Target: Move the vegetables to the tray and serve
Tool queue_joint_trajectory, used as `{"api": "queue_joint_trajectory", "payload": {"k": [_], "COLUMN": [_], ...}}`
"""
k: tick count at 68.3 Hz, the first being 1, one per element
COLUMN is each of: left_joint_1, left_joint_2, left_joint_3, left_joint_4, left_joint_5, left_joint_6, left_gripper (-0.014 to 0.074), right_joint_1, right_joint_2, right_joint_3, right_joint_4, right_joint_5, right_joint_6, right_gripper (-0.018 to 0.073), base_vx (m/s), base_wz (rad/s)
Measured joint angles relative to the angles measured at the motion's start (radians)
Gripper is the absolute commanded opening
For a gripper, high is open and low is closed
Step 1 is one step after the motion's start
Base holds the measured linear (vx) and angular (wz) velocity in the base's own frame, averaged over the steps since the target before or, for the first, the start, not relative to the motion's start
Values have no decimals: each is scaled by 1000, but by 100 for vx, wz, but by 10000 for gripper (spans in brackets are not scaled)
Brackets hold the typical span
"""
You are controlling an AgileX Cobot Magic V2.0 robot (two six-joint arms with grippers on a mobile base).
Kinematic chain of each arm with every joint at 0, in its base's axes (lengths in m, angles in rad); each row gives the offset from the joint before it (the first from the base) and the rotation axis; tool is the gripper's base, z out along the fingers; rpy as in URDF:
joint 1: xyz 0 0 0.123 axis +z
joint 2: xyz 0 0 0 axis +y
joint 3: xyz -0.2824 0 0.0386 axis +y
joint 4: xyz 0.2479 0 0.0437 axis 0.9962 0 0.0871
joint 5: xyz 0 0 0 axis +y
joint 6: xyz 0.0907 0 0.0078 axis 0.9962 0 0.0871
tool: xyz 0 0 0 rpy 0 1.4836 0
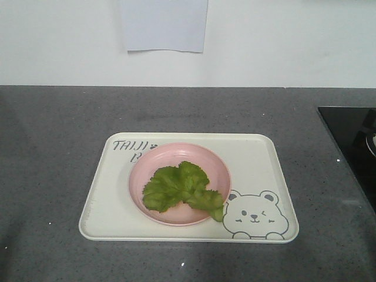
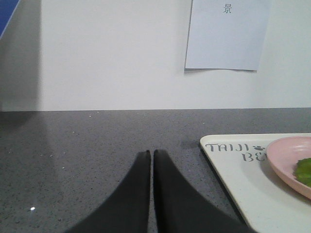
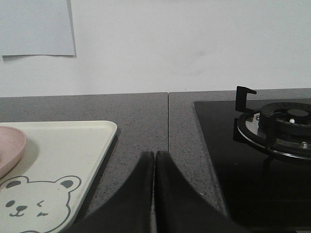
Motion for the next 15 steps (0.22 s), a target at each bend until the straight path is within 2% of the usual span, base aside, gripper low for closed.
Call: {"api": "queue_joint_trajectory", "payload": {"k": [15], "left_joint_1": [0], "left_joint_2": [0], "left_joint_3": [0], "left_joint_4": [0], "left_joint_5": [0], "left_joint_6": [0], "left_gripper": [-6], "right_joint_1": [0], "right_joint_2": [0], "right_joint_3": [0], "right_joint_4": [0], "right_joint_5": [0], "right_joint_6": [0], "right_gripper": [-6], "base_vx": [0], "base_wz": [0]}}
